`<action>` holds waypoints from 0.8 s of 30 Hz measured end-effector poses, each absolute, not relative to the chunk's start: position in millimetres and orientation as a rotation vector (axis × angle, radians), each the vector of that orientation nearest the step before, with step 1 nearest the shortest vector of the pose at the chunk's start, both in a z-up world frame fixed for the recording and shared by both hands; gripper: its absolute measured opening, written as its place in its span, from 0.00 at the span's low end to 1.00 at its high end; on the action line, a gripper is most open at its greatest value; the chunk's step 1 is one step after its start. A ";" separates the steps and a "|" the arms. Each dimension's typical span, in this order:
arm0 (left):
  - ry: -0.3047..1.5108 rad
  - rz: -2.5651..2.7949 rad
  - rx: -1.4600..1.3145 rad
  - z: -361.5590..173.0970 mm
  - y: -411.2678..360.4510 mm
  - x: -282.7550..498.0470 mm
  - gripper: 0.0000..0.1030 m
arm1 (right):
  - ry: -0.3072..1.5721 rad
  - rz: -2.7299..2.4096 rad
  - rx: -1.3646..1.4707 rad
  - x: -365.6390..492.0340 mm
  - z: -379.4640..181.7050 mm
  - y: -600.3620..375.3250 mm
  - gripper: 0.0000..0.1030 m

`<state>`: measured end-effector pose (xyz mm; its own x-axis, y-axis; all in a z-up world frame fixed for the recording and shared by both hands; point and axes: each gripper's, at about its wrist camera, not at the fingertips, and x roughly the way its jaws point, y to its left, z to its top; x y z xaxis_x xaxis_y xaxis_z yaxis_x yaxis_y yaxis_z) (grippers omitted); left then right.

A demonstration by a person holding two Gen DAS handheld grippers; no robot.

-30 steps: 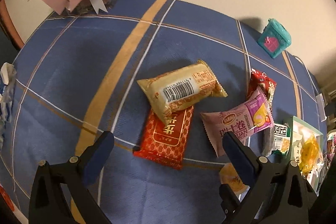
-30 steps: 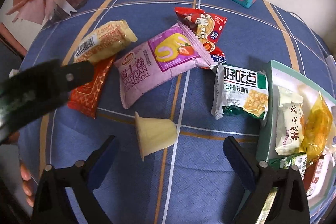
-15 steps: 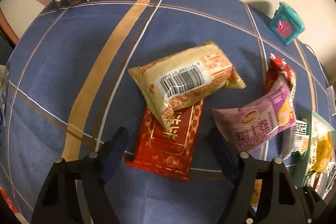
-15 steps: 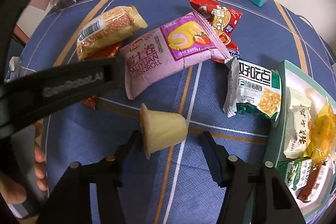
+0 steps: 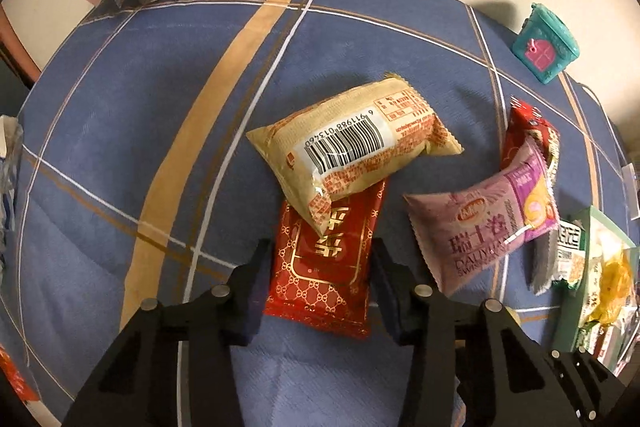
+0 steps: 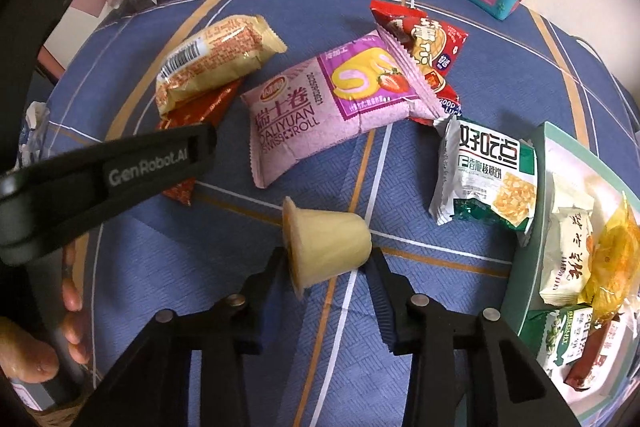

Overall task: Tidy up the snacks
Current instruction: 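Grasp the cream pudding cup with the right gripper while the left grasps the red gold-printed pack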

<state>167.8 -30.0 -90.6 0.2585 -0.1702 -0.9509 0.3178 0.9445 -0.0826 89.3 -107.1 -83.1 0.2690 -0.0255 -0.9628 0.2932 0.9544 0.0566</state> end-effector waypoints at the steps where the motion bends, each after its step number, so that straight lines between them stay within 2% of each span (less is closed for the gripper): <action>1: 1.273 -0.335 0.130 -90.5 -29.3 166.3 0.47 | 1.281 -0.217 0.245 86.5 -79.4 -108.3 0.40; 5: 1.292 -0.351 0.101 -88.5 -25.0 159.8 0.47 | 1.270 -0.219 0.256 81.3 -71.5 -110.8 0.38; 7: 1.298 -0.359 0.091 -85.8 -23.5 153.6 0.47 | 1.268 -0.211 0.267 77.2 -67.8 -112.3 0.17; 8: 1.300 -0.364 0.081 -83.7 -22.3 151.0 0.47 | 1.272 -0.204 0.276 75.4 -66.4 -113.7 0.10; 24: 1.293 -0.368 0.050 -61.0 -18.4 116.0 0.45 | 1.227 -0.204 0.368 53.2 -44.4 -145.1 0.12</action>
